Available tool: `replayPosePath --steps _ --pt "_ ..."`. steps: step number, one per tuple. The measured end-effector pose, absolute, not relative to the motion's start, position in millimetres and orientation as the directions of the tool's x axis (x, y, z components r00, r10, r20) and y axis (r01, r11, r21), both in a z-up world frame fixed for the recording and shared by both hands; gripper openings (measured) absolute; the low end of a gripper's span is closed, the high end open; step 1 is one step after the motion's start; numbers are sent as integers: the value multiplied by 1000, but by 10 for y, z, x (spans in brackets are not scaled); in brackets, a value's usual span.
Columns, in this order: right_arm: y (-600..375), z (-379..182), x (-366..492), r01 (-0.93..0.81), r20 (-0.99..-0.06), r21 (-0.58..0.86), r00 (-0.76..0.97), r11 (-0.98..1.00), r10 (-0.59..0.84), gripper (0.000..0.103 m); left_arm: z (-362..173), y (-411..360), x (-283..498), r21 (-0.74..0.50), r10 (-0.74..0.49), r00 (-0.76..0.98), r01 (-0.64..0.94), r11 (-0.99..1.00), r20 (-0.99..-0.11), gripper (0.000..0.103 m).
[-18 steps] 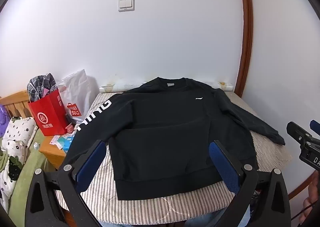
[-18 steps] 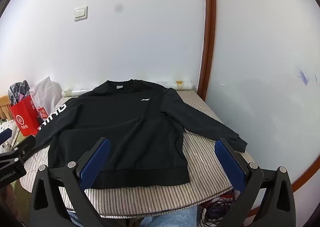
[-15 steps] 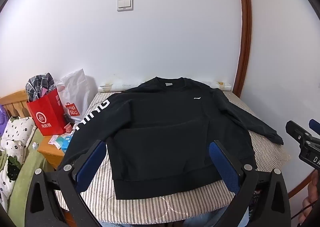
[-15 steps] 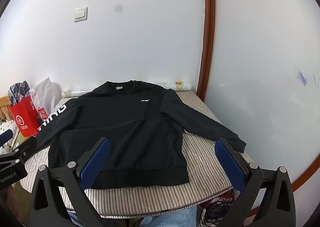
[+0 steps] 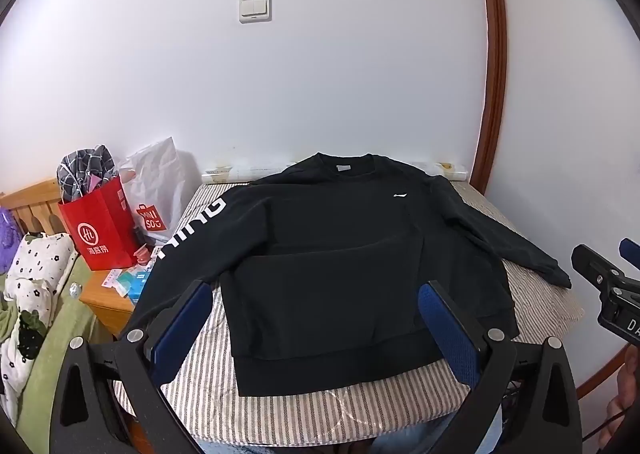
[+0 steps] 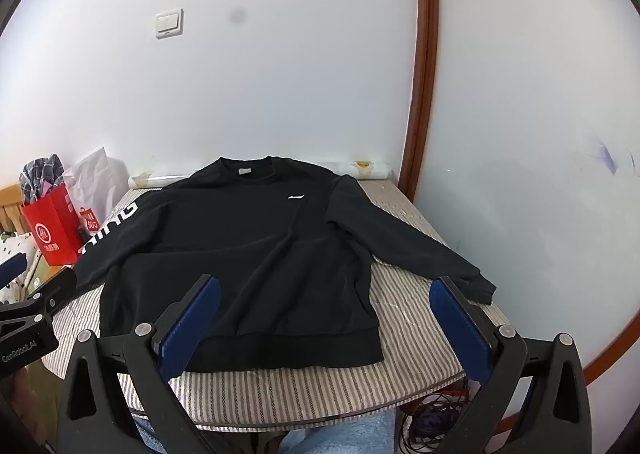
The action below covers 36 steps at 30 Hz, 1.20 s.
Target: Fold small clothes
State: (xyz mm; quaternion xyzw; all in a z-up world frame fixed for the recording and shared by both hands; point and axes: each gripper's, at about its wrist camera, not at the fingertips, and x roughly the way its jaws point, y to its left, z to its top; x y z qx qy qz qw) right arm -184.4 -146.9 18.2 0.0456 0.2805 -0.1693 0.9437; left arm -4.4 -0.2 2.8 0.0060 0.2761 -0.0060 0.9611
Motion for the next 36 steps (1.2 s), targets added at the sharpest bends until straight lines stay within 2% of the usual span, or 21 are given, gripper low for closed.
replayPosePath --steps 36 --pt "-1363 231 -1885 339 -537 -35 787 940 -304 103 5 123 -76 3 1 851 1 1000 -525 103"
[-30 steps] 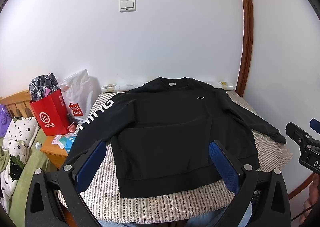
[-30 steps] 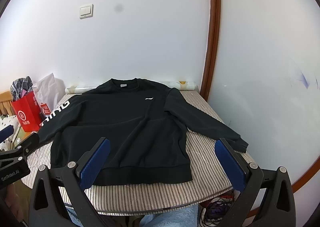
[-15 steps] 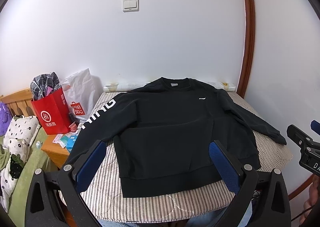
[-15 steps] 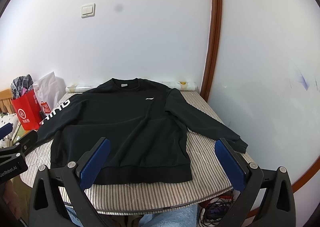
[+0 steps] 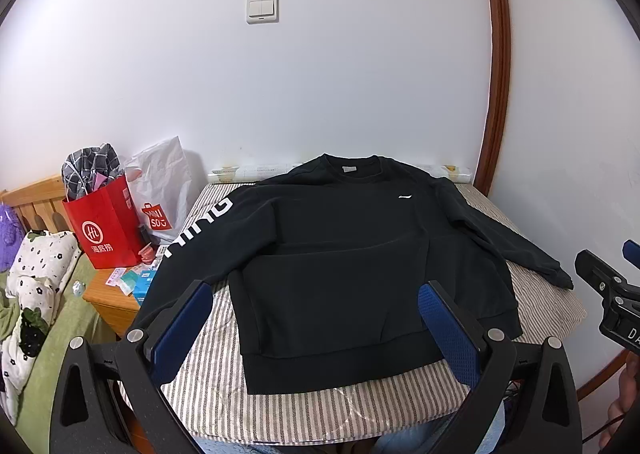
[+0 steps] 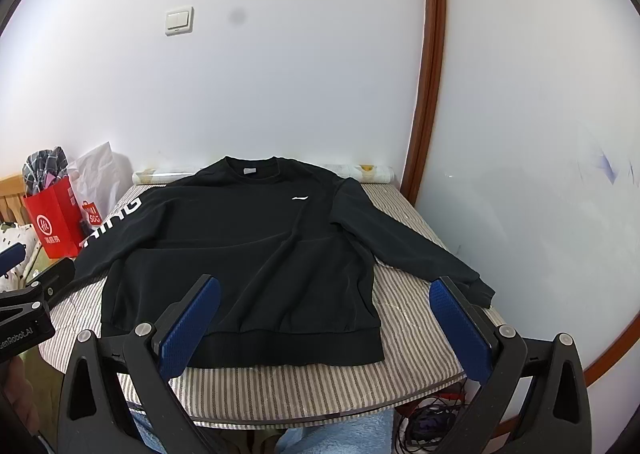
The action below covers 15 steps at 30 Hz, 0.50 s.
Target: Fold small clothes
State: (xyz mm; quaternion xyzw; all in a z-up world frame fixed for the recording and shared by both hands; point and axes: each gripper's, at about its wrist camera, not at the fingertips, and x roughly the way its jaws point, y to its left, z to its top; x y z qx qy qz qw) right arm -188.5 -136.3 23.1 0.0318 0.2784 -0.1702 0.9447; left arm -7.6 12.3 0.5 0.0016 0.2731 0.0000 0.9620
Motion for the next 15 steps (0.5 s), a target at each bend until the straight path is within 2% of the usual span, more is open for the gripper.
replayPosePath --steps 15 --pt "-1365 244 -1886 335 -537 -41 787 941 -303 103 -3 146 -100 11 13 853 -9 1000 -522 103"
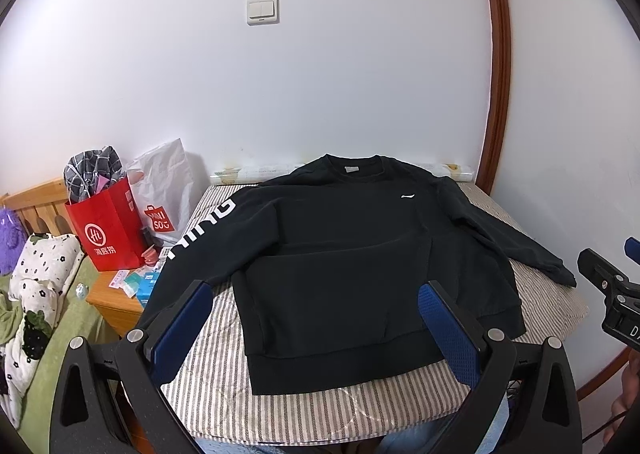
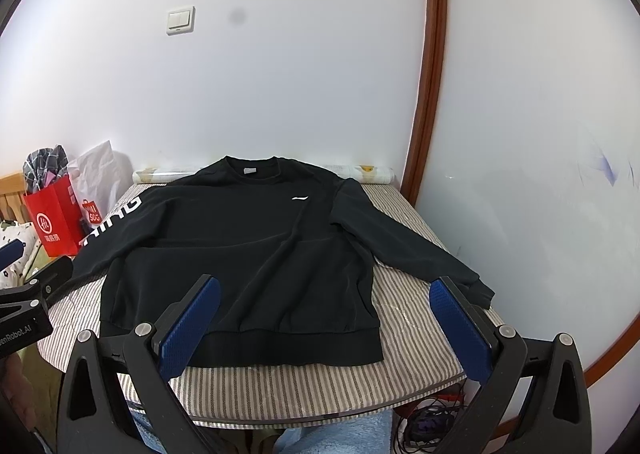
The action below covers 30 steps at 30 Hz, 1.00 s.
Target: Fold small clothes
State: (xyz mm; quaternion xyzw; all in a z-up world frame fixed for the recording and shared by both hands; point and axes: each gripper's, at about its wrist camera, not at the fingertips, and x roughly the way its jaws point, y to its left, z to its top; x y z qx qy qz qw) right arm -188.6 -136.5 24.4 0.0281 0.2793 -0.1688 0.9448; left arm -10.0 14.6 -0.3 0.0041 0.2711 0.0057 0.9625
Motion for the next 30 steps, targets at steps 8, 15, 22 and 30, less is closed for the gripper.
replayPosePath --steps 8,15,22,30 --pt "-1368 253 -1875 333 -535 -43 788 942 -303 103 17 152 -97 18 17 854 -9 1000 -520 103" --pt "-1295 290 -1924 340 -515 -67 793 938 -325 103 32 162 -101 27 23 857 -11 1000 -515 103" --pt "-1223 294 -1961 319 -503 -68 807 945 -309 103 54 155 -122 39 25 859 -6 999 -511 103" --pt "-1172 265 -1944 294 -505 -61 815 954 -283 103 46 104 -135 42 24 860 -4 999 -509 103"
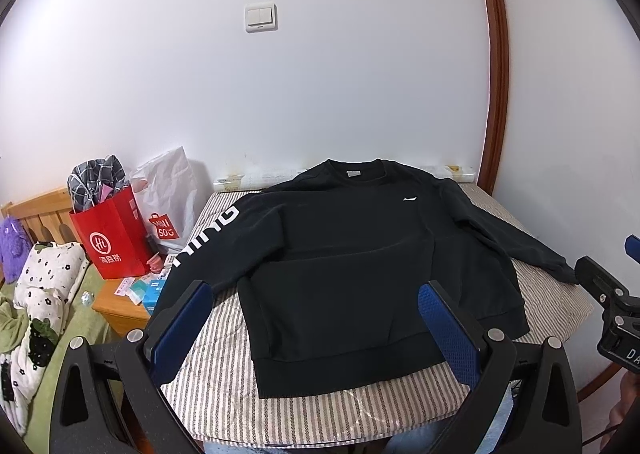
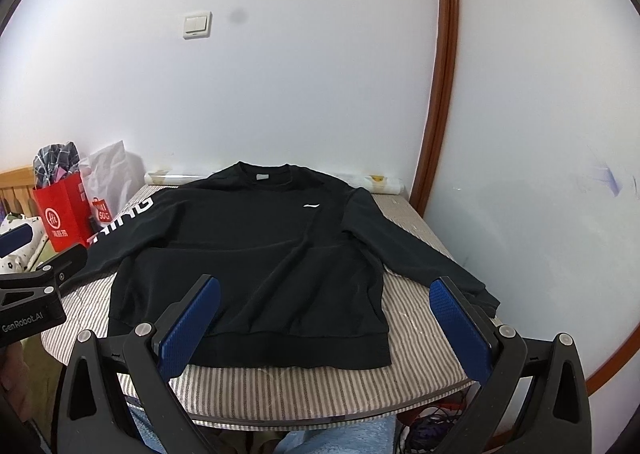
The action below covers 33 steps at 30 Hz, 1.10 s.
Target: Fold small clothes
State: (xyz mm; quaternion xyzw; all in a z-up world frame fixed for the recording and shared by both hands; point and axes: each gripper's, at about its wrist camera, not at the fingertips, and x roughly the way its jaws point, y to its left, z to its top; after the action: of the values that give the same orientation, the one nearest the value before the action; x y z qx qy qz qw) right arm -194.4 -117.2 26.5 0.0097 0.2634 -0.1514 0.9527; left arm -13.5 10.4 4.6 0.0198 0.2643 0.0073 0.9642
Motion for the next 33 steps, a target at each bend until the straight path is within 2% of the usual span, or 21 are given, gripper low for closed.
replayPosePath --steps 12,20,27,33 --pt "-1233 181 -1745 289 -536 -46 801 956 -268 103 -52 117 63 17 -16 846 29 999 -533 103" --pt "-1254 156 -1584 275 -546 -24 802 961 -243 103 -216 106 322 63 41 838 -8 998 -544 103" --pt "-1361 23 -1240 259 -587 -3 782 966 -212 103 -345 196 653 6 29 796 -32 999 -604 103" --pt "-1498 -222 -787 242 -632 -28 748 970 -205 103 -518 333 939 5 81 753 -102 995 -653 103"
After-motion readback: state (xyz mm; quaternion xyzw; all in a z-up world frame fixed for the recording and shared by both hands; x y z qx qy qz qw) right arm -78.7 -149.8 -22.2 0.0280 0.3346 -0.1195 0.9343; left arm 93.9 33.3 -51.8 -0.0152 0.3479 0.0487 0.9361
